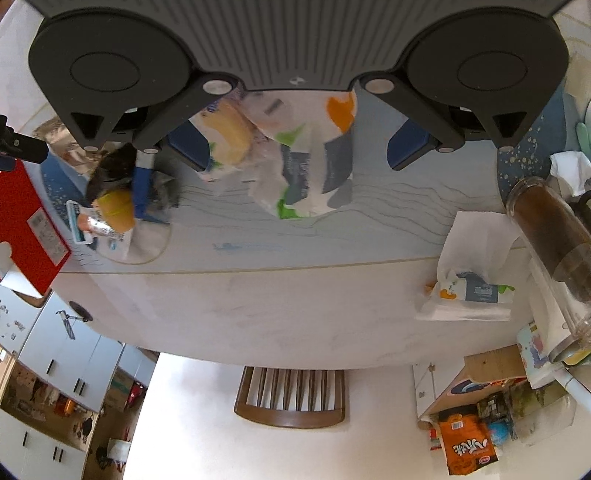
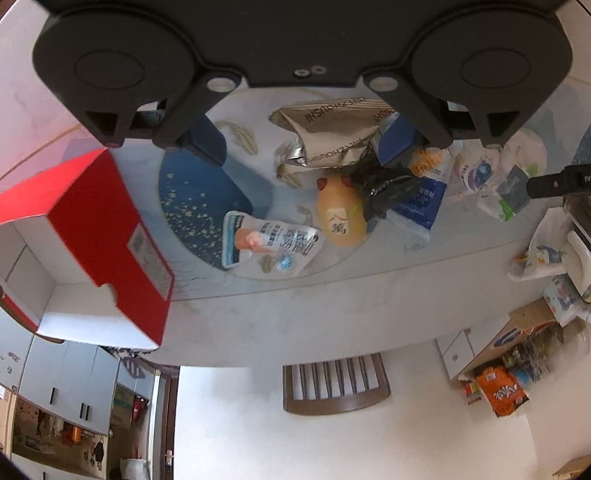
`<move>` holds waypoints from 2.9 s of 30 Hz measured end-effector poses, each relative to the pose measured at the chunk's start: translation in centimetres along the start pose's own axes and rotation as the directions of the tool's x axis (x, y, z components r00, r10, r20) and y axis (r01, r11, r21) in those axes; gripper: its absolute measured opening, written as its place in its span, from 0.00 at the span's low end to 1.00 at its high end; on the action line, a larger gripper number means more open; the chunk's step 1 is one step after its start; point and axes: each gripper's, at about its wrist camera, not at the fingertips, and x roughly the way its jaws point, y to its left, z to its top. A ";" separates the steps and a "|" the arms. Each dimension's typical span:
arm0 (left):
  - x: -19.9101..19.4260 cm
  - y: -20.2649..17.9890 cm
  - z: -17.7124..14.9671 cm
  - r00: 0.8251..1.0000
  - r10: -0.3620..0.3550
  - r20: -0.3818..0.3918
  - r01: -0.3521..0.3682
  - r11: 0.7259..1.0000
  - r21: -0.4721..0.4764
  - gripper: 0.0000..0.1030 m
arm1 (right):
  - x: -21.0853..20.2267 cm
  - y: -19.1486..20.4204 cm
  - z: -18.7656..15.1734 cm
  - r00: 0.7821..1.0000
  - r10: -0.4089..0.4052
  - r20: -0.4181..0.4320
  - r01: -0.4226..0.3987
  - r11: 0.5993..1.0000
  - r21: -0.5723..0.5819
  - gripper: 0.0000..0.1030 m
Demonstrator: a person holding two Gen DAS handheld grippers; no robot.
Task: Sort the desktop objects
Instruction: 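Reach both tools toward the snack pile on the mat, then grasp the silver foil bag with the right tool while the left tool grasps the white-green plastic bag, then carry both held bags up and over into the red shoebox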
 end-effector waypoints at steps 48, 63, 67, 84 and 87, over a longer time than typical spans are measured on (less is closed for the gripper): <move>5.5 2.6 -1.0 0.996 -0.025 -0.089 0.023 1.000 -0.021 0.90 | 5.6 -0.3 -0.8 0.987 0.035 -0.155 -0.043 0.998 -0.047 0.55; 4.6 3.3 -1.1 0.992 -0.103 -0.070 0.097 0.992 -0.076 0.36 | 5.1 -0.7 -1.3 0.990 0.018 -0.143 -0.023 0.999 -0.032 0.50; 4.1 2.9 -1.1 0.994 -0.092 -0.062 0.089 0.994 -0.061 0.32 | 4.7 -0.8 -1.4 0.991 0.007 -0.135 -0.011 1.000 -0.026 0.48; 1.3 3.6 -0.7 0.995 -0.094 -0.031 0.093 0.994 -0.050 0.32 | 1.9 -1.1 -2.2 0.996 -0.028 -0.088 0.030 0.999 0.016 0.45; 0.5 4.0 -0.5 0.995 -0.097 -0.014 0.097 0.994 -0.047 0.32 | 1.3 -1.2 -2.3 0.996 -0.027 -0.081 0.031 0.999 0.039 0.45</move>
